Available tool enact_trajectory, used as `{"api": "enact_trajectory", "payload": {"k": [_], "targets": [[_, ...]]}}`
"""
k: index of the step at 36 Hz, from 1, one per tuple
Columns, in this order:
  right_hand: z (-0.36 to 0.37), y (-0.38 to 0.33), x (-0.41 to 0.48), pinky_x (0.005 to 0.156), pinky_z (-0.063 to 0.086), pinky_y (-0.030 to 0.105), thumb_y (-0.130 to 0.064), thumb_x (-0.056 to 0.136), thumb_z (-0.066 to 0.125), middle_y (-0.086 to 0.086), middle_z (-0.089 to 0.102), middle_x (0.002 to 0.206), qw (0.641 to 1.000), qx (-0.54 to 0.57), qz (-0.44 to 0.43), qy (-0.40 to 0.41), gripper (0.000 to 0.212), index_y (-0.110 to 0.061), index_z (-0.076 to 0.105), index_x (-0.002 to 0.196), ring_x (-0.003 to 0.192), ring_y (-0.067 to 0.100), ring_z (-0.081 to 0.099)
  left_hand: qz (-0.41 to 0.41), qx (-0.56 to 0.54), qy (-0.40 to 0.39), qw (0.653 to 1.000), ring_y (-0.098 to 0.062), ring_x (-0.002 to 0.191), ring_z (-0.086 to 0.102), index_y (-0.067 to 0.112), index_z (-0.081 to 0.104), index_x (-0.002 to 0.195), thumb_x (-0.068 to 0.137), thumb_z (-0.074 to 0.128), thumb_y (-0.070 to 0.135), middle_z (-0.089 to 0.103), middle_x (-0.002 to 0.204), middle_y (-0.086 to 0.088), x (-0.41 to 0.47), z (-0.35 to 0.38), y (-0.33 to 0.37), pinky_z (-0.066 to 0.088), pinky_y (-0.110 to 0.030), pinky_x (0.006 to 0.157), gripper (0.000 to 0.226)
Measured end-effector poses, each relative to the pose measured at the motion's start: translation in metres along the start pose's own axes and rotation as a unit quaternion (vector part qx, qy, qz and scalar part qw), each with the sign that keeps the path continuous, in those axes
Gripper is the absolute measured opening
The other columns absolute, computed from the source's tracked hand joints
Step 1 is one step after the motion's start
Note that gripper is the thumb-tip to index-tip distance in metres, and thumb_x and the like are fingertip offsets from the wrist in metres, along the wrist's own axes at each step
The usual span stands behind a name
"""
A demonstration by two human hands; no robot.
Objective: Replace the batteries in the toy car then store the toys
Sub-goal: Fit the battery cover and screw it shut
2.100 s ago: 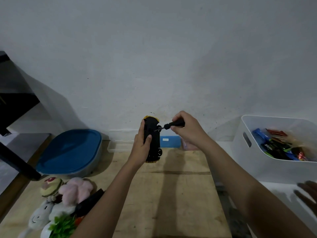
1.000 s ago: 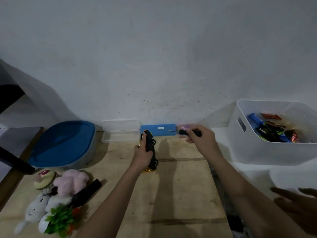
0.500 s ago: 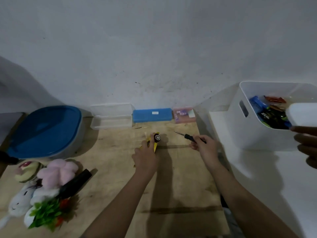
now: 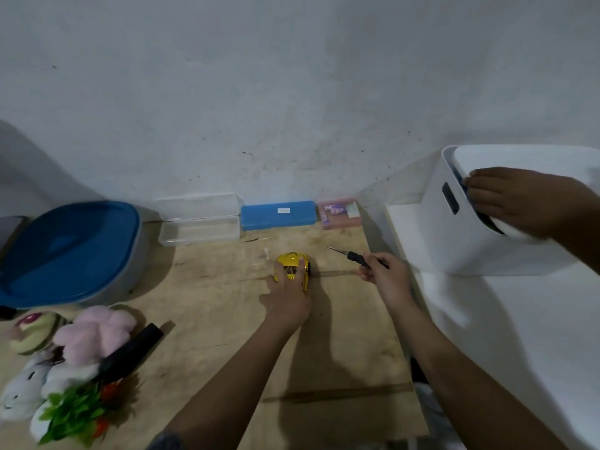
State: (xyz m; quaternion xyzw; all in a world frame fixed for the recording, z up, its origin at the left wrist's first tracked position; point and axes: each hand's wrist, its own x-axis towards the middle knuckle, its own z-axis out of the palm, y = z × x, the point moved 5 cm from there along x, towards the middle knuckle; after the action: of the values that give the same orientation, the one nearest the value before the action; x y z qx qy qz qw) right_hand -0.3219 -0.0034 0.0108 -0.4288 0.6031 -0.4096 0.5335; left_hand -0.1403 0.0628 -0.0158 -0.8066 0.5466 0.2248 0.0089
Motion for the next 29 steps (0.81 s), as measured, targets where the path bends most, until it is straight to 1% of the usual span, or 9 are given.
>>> {"api": "enact_trajectory", "payload": {"k": [4, 8, 12, 16, 19, 21, 24, 27, 29], "targets": [[-0.005, -0.002, -0.001, 0.05, 0.052, 0.014, -0.008, 0.092, 0.054, 0.012, 0.061, 0.067, 1.0, -0.011, -0.002, 0.006, 0.016, 0.007, 0.059, 0.097, 0.044, 0.004, 0.06, -0.013, -0.005, 0.013, 1.0, -0.04, 0.134, 0.019, 0.034, 0.0, 0.148, 0.096, 0.041, 0.038, -0.003, 0.153, -0.016, 0.001, 0.003, 0.008, 0.039, -0.052, 0.094, 0.066], [-0.01, -0.003, -0.005, 0.049, 0.051, 0.012, -0.008, 0.092, 0.054, 0.011, 0.062, 0.067, 1.0, -0.026, -0.012, 0.011, 0.016, 0.007, 0.06, 0.096, 0.053, 0.012, 0.061, 0.002, -0.009, 0.021, 1.0, -0.04, 0.133, 0.02, 0.032, 0.003, 0.148, 0.094, 0.042, 0.04, -0.001, 0.153, -0.017, 0.002, 0.004, 0.01, 0.039, -0.054, 0.095, 0.066], [-0.01, 0.001, -0.006, 0.05, 0.052, 0.015, -0.009, 0.092, 0.055, 0.013, 0.063, 0.067, 0.999, -0.038, -0.015, 0.018, 0.018, 0.009, 0.061, 0.095, 0.057, 0.018, 0.061, 0.016, -0.03, 0.012, 0.999, -0.039, 0.134, 0.019, 0.032, 0.008, 0.147, 0.091, 0.044, 0.046, -0.001, 0.153, -0.014, 0.001, 0.003, 0.007, 0.038, -0.053, 0.097, 0.068], [-0.004, 0.003, -0.007, 0.057, 0.055, 0.02, -0.011, 0.092, 0.056, 0.01, 0.063, 0.067, 0.999, -0.038, -0.011, 0.018, 0.015, 0.003, 0.062, 0.092, 0.058, 0.018, 0.062, 0.022, -0.073, 0.009, 0.997, -0.038, 0.133, 0.021, 0.029, 0.013, 0.147, 0.089, 0.048, 0.047, 0.001, 0.153, -0.011, 0.001, 0.0, 0.0, 0.04, -0.051, 0.096, 0.07], [0.005, 0.001, -0.007, 0.063, 0.056, 0.025, -0.013, 0.091, 0.056, 0.01, 0.064, 0.071, 0.999, -0.038, -0.006, 0.011, 0.011, -0.004, 0.062, 0.09, 0.061, 0.018, 0.063, 0.025, -0.092, 0.003, 0.995, -0.037, 0.133, 0.02, 0.025, 0.012, 0.148, 0.088, 0.049, 0.048, 0.002, 0.153, -0.011, 0.0, 0.0, -0.003, 0.041, -0.05, 0.098, 0.074], [0.01, -0.001, -0.005, 0.063, 0.055, 0.024, -0.013, 0.091, 0.056, 0.01, 0.065, 0.072, 0.999, -0.035, -0.004, 0.01, 0.009, -0.009, 0.062, 0.085, 0.062, 0.018, 0.063, 0.034, -0.095, 0.004, 0.995, -0.037, 0.134, 0.019, 0.023, 0.012, 0.148, 0.089, 0.049, 0.047, 0.002, 0.154, -0.011, -0.001, 0.0, -0.001, 0.041, -0.051, 0.098, 0.074], [0.017, -0.008, -0.003, 0.064, 0.054, 0.025, -0.013, 0.091, 0.056, 0.009, 0.065, 0.073, 0.999, -0.034, -0.002, 0.016, 0.013, -0.016, 0.06, 0.08, 0.063, 0.019, 0.063, 0.051, -0.084, 0.006, 0.995, -0.037, 0.135, 0.018, 0.02, 0.012, 0.148, 0.09, 0.047, 0.048, 0.001, 0.154, -0.011, -0.005, 0.001, 0.006, 0.043, -0.05, 0.097, 0.074], [0.024, -0.013, -0.002, 0.067, 0.055, 0.029, -0.013, 0.091, 0.056, 0.011, 0.066, 0.074, 0.999, -0.035, 0.003, 0.024, 0.012, -0.017, 0.06, 0.08, 0.066, 0.021, 0.064, 0.07, -0.08, 0.006, 0.994, -0.037, 0.136, 0.016, 0.021, 0.012, 0.148, 0.09, 0.046, 0.048, 0.0, 0.155, -0.01, -0.004, 0.001, 0.009, 0.043, -0.051, 0.098, 0.073], [0.029, -0.016, -0.001, 0.065, 0.054, 0.028, -0.014, 0.091, 0.056, 0.012, 0.066, 0.074, 0.999, -0.035, 0.001, 0.031, 0.01, -0.015, 0.061, 0.082, 0.065, 0.021, 0.064, 0.079, -0.082, 0.001, 0.993, -0.037, 0.137, 0.016, 0.021, 0.011, 0.148, 0.09, 0.046, 0.049, 0.0, 0.155, -0.009, -0.002, 0.001, 0.007, 0.042, -0.05, 0.099, 0.073]]}}
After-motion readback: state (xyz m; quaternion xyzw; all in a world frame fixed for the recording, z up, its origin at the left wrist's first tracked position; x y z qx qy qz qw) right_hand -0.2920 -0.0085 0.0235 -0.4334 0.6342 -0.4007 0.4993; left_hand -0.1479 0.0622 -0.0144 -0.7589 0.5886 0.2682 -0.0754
